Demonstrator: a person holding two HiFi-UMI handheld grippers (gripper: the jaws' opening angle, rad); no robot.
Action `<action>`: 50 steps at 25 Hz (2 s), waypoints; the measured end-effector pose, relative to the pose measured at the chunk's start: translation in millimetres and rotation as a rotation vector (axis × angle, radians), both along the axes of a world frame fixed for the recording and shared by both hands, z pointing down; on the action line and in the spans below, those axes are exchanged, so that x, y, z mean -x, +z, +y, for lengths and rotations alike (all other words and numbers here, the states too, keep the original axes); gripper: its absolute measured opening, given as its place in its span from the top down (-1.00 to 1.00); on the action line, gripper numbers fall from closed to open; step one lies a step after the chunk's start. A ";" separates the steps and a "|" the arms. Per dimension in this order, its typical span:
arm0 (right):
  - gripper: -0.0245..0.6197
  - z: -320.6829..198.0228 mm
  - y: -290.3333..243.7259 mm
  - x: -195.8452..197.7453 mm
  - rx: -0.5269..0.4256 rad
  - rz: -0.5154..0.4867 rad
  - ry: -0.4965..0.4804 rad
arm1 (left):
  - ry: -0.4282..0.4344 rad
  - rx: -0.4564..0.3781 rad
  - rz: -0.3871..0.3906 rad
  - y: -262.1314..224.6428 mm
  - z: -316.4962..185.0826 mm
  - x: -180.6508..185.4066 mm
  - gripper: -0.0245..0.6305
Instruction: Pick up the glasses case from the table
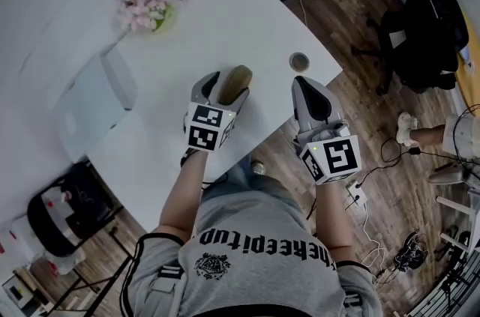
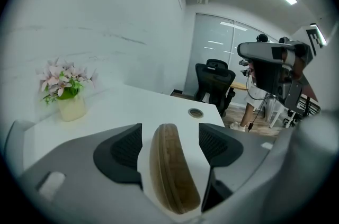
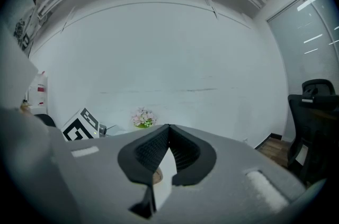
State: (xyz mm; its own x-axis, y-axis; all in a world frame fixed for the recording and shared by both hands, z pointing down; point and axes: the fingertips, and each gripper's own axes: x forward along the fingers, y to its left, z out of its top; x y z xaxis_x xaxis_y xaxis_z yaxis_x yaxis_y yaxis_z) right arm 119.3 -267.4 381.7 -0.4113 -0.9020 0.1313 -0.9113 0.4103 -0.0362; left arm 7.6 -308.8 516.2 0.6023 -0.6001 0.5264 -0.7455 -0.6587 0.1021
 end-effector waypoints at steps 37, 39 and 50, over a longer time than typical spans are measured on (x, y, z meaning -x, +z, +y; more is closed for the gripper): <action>0.92 -8.9 22.5 -22.9 0.067 0.007 0.061 | -0.006 0.131 -0.132 67.5 -8.2 -3.9 0.01; 0.92 -7.8 22.3 -22.8 0.063 0.002 0.059 | -0.004 0.132 -0.142 68.0 -6.3 -3.7 0.02; 0.92 2.0 16.7 -21.2 0.044 -0.002 0.037 | -0.025 0.102 -0.074 43.6 7.5 -5.8 0.02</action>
State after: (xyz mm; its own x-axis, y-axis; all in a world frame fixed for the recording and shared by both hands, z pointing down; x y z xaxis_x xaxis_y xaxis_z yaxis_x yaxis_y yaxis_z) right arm 140.5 -265.4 398.3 -0.3781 -0.9100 0.1704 -0.9257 0.3743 -0.0550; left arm 13.4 -301.3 559.8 0.5452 -0.5554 0.6279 -0.7695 -0.6288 0.1120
